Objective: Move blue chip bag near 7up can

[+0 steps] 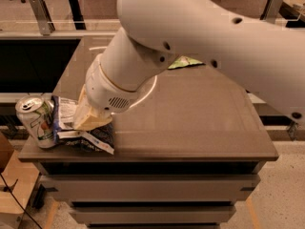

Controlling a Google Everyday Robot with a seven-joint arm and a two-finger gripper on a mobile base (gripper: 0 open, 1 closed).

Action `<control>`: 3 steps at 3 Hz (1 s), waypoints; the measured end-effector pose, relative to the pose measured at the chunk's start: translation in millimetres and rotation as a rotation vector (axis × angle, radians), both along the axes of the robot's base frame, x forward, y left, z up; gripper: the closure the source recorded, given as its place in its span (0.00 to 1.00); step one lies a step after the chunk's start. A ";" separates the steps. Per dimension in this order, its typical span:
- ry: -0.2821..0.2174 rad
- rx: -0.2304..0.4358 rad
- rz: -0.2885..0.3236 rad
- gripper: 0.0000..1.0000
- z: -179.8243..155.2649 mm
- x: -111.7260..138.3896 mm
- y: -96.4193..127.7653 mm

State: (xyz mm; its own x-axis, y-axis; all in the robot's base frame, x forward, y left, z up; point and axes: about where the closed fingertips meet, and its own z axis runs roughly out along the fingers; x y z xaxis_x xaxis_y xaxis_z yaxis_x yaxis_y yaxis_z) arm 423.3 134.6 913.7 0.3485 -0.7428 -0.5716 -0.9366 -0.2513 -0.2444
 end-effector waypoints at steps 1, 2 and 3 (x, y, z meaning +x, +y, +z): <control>-0.003 0.018 -0.008 0.35 -3.8 11.4 6.4; -0.017 0.023 -0.024 0.12 -6.9 22.5 11.0; -0.021 0.022 -0.022 0.00 -5.0 21.0 11.4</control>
Offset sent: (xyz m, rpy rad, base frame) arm 0.0397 0.0150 -0.0152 0.0290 -0.0238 -0.0470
